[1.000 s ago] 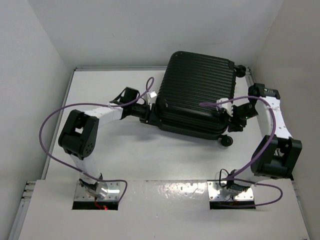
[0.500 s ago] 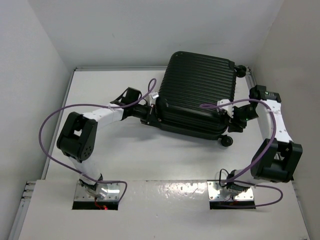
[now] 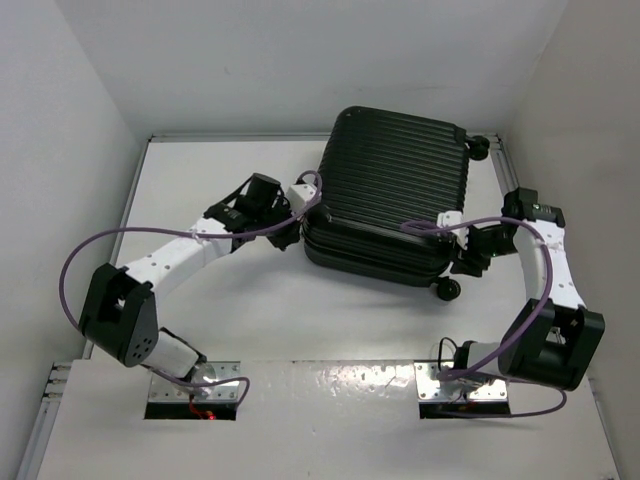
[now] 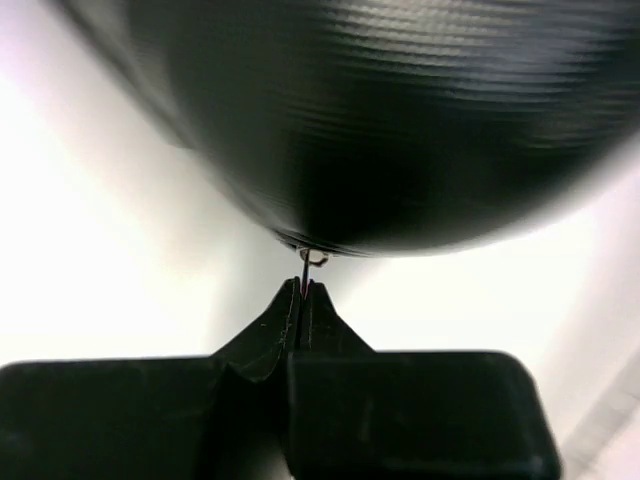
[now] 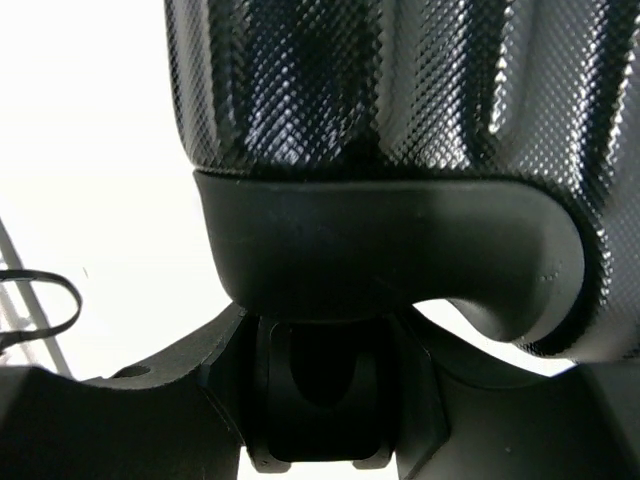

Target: Pack the luggage

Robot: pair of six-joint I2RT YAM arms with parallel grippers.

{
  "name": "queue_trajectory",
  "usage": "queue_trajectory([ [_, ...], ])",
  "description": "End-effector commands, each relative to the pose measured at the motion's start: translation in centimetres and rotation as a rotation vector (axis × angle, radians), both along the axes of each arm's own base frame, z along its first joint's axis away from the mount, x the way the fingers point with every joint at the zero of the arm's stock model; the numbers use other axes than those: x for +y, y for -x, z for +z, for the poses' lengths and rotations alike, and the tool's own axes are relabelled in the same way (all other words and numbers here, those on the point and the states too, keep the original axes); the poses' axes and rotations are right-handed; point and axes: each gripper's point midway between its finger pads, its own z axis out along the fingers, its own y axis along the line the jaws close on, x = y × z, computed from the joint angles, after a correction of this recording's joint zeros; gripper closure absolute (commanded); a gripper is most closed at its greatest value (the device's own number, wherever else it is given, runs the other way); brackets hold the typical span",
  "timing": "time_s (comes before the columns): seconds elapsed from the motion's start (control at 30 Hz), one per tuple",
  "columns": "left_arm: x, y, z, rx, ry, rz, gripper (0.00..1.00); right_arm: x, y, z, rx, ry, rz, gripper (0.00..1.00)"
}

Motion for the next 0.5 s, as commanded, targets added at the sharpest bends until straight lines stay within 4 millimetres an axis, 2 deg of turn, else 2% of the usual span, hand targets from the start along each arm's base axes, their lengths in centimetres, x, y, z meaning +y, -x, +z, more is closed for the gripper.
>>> queue_trajectory([
  [0.0, 5.7, -7.3, 3.9, -0.400, -0.231, 0.182, 1.00, -2.9, 4.7, -4.3, 0.208, 0.138, 0.008, 0.85],
  [0.03, 5.8, -8.6, 4.4, -0.481, -0.246, 0.195, 1.00, -3.0, 4.8, -4.5, 0.210, 0.144, 0.008, 0.85],
  [0.1, 7.5, -9.5, 3.3, -0.526, -0.313, 0.270, 1.00, -3.3, 4.9, -4.7, 0.207, 0.158, 0.005, 0.87],
  [0.13, 7.9, -10.6, 4.0, -0.579, -0.293, 0.316, 1.00, -3.5, 4.9, -4.6, 0.205, 0.156, -0.008, 0.87],
  [0.2, 9.3, -11.5, 2.7, -0.592, -0.301, 0.351, 1.00, -3.8, 5.0, -4.5, 0.201, 0.158, -0.014, 0.87],
  [0.23, 9.5, -12.4, 4.1, -0.652, -0.264, 0.383, 1.00, -3.9, 5.1, -4.6, 0.202, 0.158, -0.013, 0.88],
  [0.3, 9.5, -13.3, 3.7, -0.676, -0.198, 0.382, 1.00, -4.2, 5.6, -4.9, 0.209, 0.170, -0.006, 0.88],
  [0.47, 7.3, -17.4, 6.5, -0.787, 0.058, 0.362, 1.00, -4.4, 6.1, -5.4, 0.213, 0.185, 0.018, 0.88],
])
